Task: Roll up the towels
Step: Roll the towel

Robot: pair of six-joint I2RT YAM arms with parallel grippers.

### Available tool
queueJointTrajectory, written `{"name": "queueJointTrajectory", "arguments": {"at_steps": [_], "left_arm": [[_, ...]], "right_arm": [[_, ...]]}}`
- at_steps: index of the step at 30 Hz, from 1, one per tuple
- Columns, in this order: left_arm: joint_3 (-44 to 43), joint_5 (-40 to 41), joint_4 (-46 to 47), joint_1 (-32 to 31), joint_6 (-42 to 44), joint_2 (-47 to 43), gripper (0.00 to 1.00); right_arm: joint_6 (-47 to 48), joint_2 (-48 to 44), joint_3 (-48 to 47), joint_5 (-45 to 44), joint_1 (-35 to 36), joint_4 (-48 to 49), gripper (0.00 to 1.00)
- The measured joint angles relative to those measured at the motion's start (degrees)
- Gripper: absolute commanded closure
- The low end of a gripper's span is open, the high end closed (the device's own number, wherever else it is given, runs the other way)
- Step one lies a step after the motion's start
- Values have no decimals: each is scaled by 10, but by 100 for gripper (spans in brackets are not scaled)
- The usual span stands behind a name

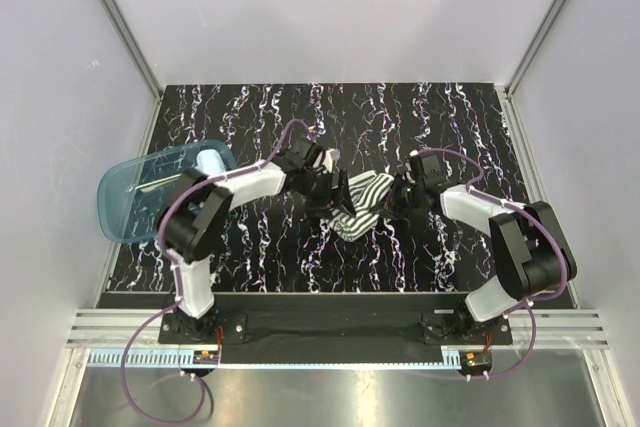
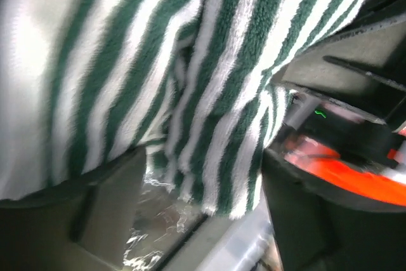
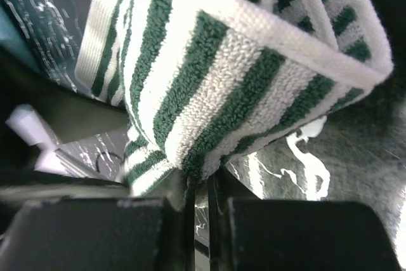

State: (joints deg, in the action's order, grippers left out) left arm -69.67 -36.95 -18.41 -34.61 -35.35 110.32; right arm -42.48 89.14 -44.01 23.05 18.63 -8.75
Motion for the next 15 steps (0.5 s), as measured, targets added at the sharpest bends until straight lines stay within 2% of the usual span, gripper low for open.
{"name": "queueJointTrajectory", "arguments": {"at_steps": [3, 6, 10, 15], "left_arm": [[9, 126, -27, -18, 25, -65, 5], [44, 261, -32, -53, 45, -160, 5], [52, 438, -20, -151, 93, -268, 6], [56, 565, 13, -279, 159, -283, 6]], "right_arm": [[6, 1, -10, -10, 2, -25, 100], [10, 5, -22, -15, 4, -47, 100], [15, 11, -38, -23, 9, -66, 100], [19, 16, -54, -29, 15, -88, 100]]}}
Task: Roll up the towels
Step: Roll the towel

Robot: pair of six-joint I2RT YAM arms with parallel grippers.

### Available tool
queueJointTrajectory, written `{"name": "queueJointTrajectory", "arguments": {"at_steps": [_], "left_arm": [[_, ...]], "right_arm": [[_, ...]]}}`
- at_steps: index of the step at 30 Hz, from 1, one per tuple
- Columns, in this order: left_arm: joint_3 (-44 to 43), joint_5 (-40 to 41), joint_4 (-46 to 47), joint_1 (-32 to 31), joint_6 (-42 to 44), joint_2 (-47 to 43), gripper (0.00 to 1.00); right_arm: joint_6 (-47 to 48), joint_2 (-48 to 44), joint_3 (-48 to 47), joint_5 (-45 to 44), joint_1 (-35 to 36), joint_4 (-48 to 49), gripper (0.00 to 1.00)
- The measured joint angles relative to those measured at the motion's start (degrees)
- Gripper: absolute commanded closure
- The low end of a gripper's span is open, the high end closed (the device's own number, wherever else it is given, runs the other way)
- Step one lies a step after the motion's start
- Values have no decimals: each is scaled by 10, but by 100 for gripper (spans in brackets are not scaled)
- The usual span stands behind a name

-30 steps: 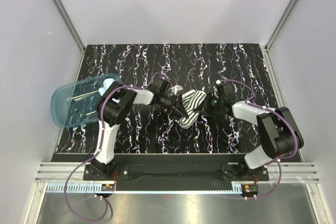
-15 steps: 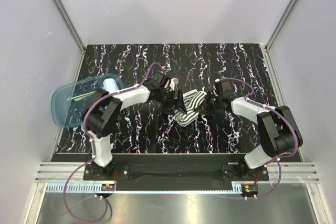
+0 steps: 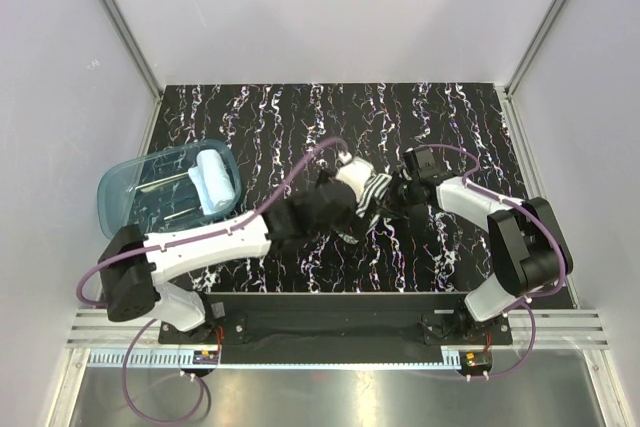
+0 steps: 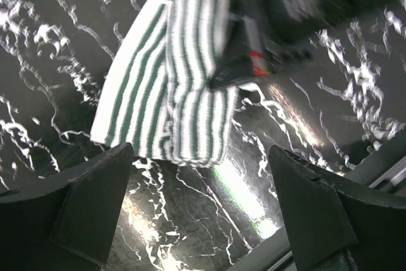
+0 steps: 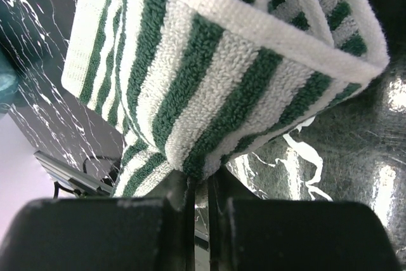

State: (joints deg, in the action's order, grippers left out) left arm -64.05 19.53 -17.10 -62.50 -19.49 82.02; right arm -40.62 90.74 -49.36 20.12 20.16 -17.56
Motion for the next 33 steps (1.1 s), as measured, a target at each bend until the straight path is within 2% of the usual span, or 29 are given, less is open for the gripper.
{"name": "queueJointTrajectory", "arguments": {"at_steps": [4, 8, 23, 26, 29, 33], "left_arm": [[11, 61, 14, -57, 35, 21, 5], [14, 81, 32, -69, 51, 59, 7], [14, 40, 64, -82, 52, 148, 24], [14, 32, 69, -83, 46, 148, 24], [14, 28, 74, -83, 42, 150, 23], [28, 23, 95, -83, 33, 156, 10]], "right_arm": [[4, 0, -7, -1, 3, -19, 100], [8, 0, -12, -2, 5, -34, 100], [20, 0, -28, -2, 6, -75, 100], [23, 0, -28, -2, 6, -79, 100], [24, 0, -30, -2, 6, -82, 100], [29, 1, -35, -2, 6, -94, 100]]}}
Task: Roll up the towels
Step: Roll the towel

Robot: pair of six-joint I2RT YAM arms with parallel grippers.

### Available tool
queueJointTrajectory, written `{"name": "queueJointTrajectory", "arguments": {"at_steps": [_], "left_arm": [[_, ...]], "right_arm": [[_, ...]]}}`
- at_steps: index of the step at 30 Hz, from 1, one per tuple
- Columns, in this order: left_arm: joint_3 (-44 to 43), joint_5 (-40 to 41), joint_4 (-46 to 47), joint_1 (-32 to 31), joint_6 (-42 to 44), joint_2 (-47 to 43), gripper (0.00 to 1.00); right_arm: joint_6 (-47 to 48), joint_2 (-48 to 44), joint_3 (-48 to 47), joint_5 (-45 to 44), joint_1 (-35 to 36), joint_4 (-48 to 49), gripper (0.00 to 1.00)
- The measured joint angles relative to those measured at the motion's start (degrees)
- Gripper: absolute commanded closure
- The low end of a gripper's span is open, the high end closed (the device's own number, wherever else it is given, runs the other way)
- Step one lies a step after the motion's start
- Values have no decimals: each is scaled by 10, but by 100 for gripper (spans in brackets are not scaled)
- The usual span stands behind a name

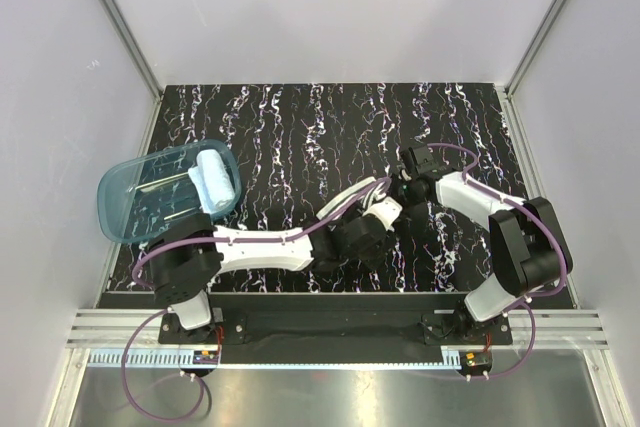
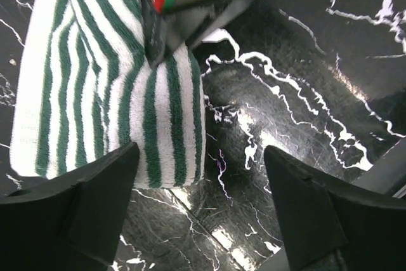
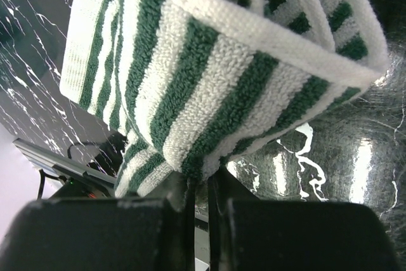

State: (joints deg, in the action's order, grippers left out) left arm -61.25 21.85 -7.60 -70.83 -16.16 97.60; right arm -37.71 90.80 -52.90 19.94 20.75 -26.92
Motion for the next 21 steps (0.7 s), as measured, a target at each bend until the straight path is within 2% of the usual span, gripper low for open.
{"name": "queueJointTrajectory", "arguments": {"at_steps": [12, 17, 20, 21], "left_arm": [[56, -31, 86, 44, -17, 14, 10], [52, -48, 104, 66, -21, 33, 21], [33, -56, 103, 86, -26, 57, 32], [26, -60, 103, 92, -28, 65, 39]], "right_arm": [[6, 3, -20, -6, 3, -21, 100], [8, 8, -28, -10, 3, -25, 99], [11, 10, -33, -15, 3, -25, 98], [13, 10, -34, -18, 2, -25, 97]]}}
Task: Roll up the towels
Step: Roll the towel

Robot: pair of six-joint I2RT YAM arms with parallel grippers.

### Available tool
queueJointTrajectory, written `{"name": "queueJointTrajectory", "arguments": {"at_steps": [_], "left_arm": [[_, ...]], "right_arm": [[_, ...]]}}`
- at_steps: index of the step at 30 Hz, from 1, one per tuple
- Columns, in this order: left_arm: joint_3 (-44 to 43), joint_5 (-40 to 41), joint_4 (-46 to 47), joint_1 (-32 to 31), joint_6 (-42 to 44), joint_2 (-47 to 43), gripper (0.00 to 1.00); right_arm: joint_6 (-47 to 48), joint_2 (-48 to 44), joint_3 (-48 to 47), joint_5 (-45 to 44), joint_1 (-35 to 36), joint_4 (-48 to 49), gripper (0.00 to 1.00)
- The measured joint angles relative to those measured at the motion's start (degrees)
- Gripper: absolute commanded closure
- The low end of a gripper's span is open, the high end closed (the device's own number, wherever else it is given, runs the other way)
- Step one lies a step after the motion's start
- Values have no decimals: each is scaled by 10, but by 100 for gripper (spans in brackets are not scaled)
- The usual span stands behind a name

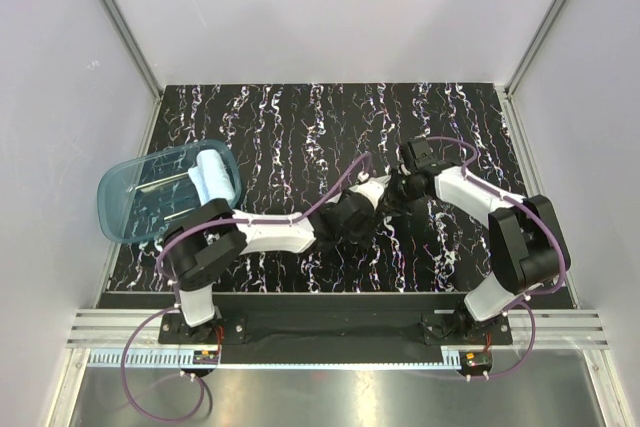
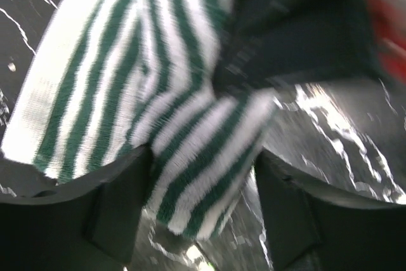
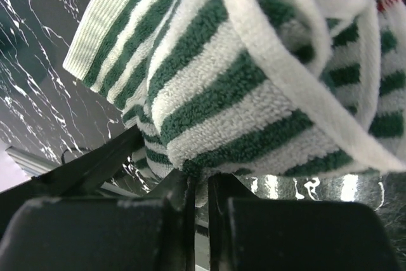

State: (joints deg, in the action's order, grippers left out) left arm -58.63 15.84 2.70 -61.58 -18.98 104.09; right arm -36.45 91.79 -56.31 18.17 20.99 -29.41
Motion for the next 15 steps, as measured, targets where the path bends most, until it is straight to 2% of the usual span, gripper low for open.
{"name": "queueJointTrajectory", "arguments": {"at_steps": [2, 4, 5, 6, 8, 10, 12, 15], "left_arm": [[-14, -15, 1, 20, -7, 15, 46], [-26, -37, 1, 35, -13, 24, 51], [-33, -46, 1, 40, -16, 28, 51], [-37, -56, 1, 45, -18, 32, 53], [-45, -70, 0, 52, -21, 38, 53], [-49, -82, -1, 58, -23, 40, 54], [-52, -92, -1, 62, -23, 42, 54], [-56, -118, 3, 70, -27, 44, 55]], "right_arm": [[2, 0, -3, -7, -1, 1, 95], [3, 0, -8, -17, -4, 5, 84], [4, 0, -9, -21, -4, 6, 75], [7, 0, -11, -24, -5, 7, 51], [11, 0, -14, -29, -5, 2, 34], [16, 0, -15, -47, -11, -8, 22], [18, 0, -19, -66, -15, -25, 17], [22, 0, -37, -94, -15, -53, 16]]}}
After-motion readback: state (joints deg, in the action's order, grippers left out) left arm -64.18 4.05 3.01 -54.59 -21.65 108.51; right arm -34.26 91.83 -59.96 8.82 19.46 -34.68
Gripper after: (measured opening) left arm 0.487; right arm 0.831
